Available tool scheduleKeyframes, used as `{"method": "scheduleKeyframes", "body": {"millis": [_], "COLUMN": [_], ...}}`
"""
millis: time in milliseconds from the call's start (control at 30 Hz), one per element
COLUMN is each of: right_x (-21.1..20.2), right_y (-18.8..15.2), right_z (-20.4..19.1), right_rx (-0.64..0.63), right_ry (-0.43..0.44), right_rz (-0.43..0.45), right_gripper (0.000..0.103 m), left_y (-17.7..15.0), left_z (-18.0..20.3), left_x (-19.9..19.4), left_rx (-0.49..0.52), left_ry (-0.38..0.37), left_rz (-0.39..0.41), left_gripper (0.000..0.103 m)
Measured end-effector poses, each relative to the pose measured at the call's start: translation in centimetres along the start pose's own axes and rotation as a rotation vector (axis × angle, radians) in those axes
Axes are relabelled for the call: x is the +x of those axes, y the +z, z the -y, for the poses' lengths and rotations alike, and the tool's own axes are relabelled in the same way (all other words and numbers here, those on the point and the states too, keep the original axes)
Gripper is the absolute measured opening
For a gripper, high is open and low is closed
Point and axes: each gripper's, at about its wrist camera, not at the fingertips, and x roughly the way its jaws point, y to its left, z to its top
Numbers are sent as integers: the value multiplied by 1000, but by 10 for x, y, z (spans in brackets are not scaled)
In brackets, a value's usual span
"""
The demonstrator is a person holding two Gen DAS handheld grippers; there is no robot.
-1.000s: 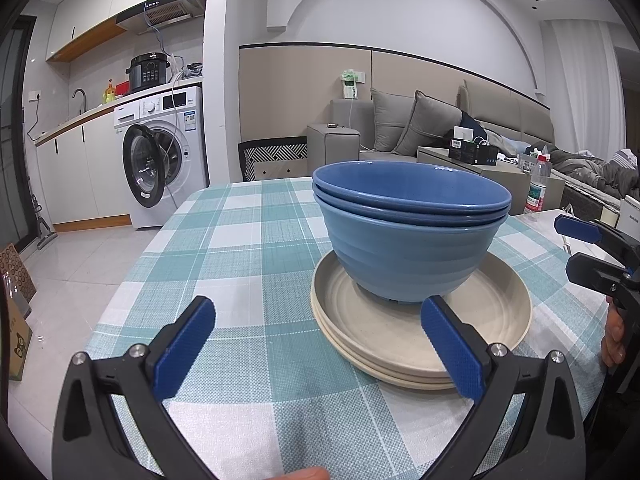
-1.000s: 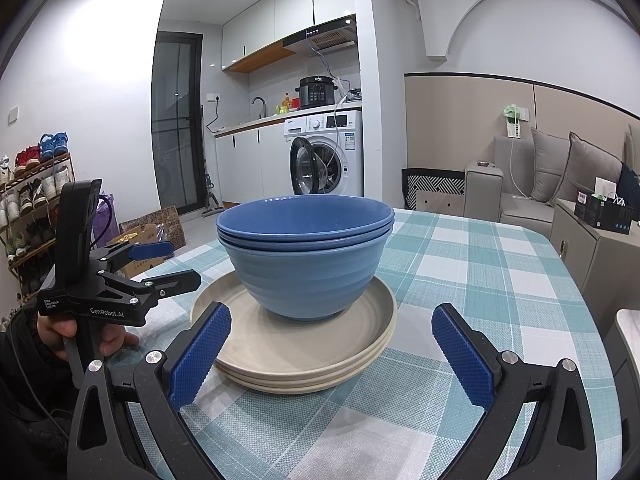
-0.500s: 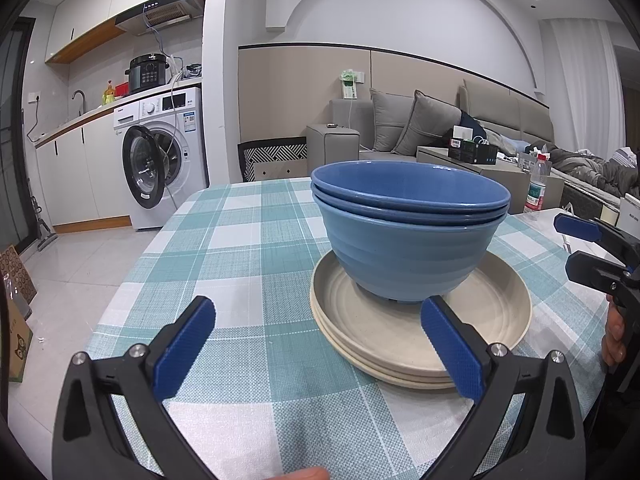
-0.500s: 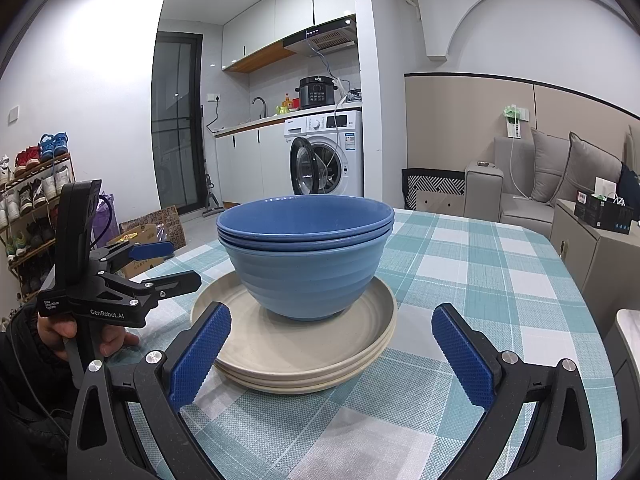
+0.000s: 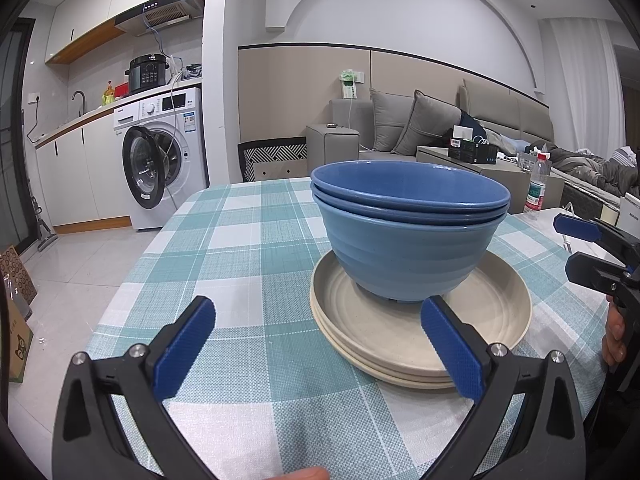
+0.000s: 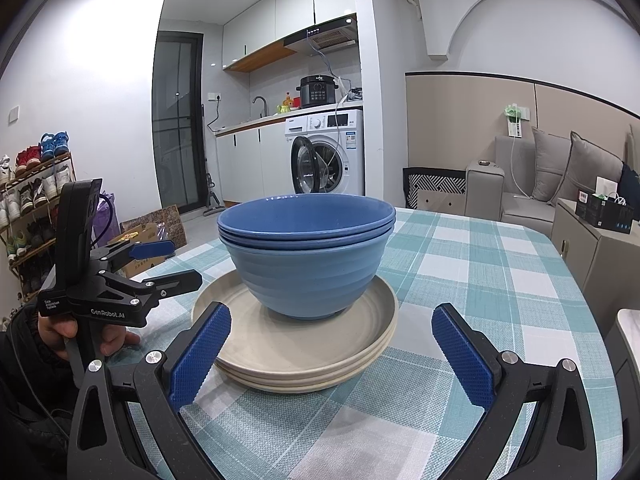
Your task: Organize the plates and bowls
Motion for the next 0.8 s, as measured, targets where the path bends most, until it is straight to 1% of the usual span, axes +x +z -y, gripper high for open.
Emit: {"method": "scheduleKeyframes", "body": {"millis": [800], "right_x": [0], "right_y": [2], "right_z": [0], "right_rx": [2], "right_ry": [0], "right_rz": [1], "right_gripper": [102], "left_y": [1], "left_z": [-2], "left_x": [1], "left_rx": [0], "left_ry": [-4], "left_rz": [-3], "left_gripper": [103]}}
